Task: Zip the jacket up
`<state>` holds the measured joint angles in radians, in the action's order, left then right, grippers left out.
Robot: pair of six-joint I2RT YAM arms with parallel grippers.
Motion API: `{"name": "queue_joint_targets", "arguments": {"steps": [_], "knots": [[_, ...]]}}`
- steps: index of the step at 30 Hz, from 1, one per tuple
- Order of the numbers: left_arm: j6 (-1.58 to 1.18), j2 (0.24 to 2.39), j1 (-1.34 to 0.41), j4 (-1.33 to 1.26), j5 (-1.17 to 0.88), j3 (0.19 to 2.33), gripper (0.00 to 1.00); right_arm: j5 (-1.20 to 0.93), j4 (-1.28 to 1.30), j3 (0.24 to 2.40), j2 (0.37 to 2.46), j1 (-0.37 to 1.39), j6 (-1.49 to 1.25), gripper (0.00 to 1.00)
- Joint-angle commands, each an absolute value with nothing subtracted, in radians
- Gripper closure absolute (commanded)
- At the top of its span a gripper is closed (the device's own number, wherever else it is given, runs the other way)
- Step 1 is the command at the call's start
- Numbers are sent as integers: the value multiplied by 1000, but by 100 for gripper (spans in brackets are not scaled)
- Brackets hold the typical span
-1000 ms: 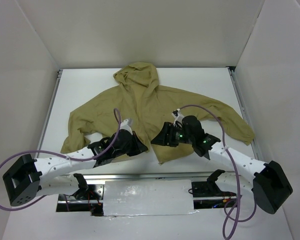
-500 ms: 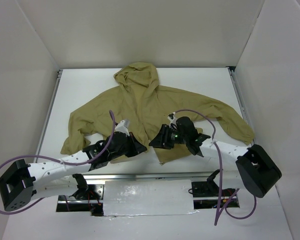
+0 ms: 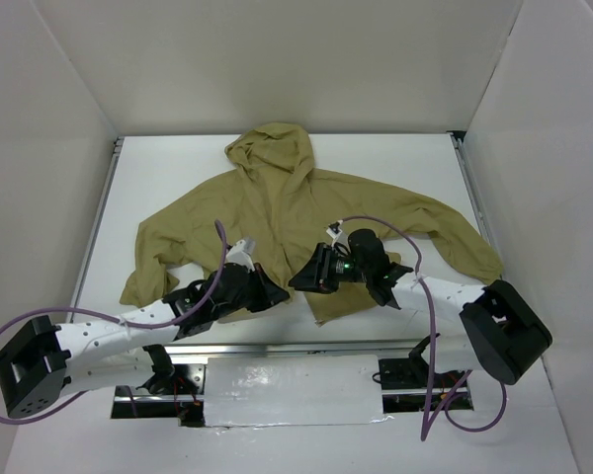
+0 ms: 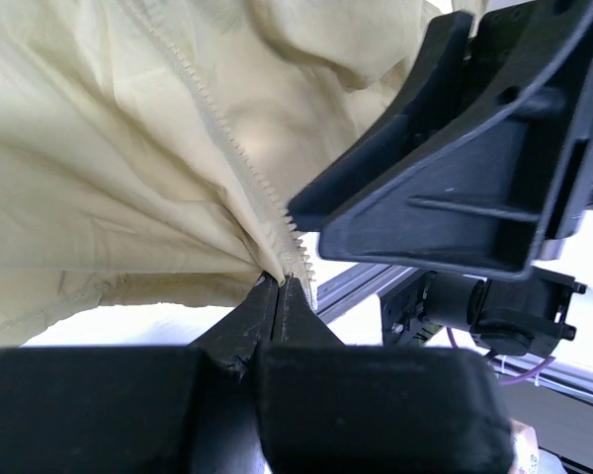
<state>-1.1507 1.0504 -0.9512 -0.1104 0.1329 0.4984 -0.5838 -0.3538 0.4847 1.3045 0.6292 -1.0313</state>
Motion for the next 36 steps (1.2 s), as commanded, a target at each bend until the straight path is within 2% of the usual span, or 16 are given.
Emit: {"name": "queue_joint_targets", "arguments": {"steps": [1,7,14,18,24,27,28,29,31,35,36], "knots": [[-1134,1020,-951,-170,137,479,100,-638,-452,482,1315,626,-1068,57],[-1134,1006,-951,-167,143,476,100,-637,-436,489,1330,627,-1077,61],[-1124,993,-950,-143,163,488,100,-591,-345,495,1316,637,-1058,55],[-1109,999,-951,-161,152,486,100,-583,-423,463,1322,660,-1120,52],[-1111,1019,-951,-196,121,476,100,-635,-543,472,1413,675,-1183,54],[-1109,1017,-953,-193,118,472,100,-626,-520,497,1425,681,-1170,63],[-1109,1017,-951,-190,118,472,100,-618,-517,499,1421,683,-1170,72],[-1108,1017,-951,-183,120,474,100,-611,-514,499,1416,684,-1163,76],[-1106,1016,-951,-172,121,477,97,-579,-460,505,1390,686,-1141,81],[-1098,1020,-951,-127,121,491,80,-519,-350,528,1336,687,-1054,89],[-1089,1022,-951,-121,115,494,71,-511,-316,531,1329,687,-1037,92]]}}
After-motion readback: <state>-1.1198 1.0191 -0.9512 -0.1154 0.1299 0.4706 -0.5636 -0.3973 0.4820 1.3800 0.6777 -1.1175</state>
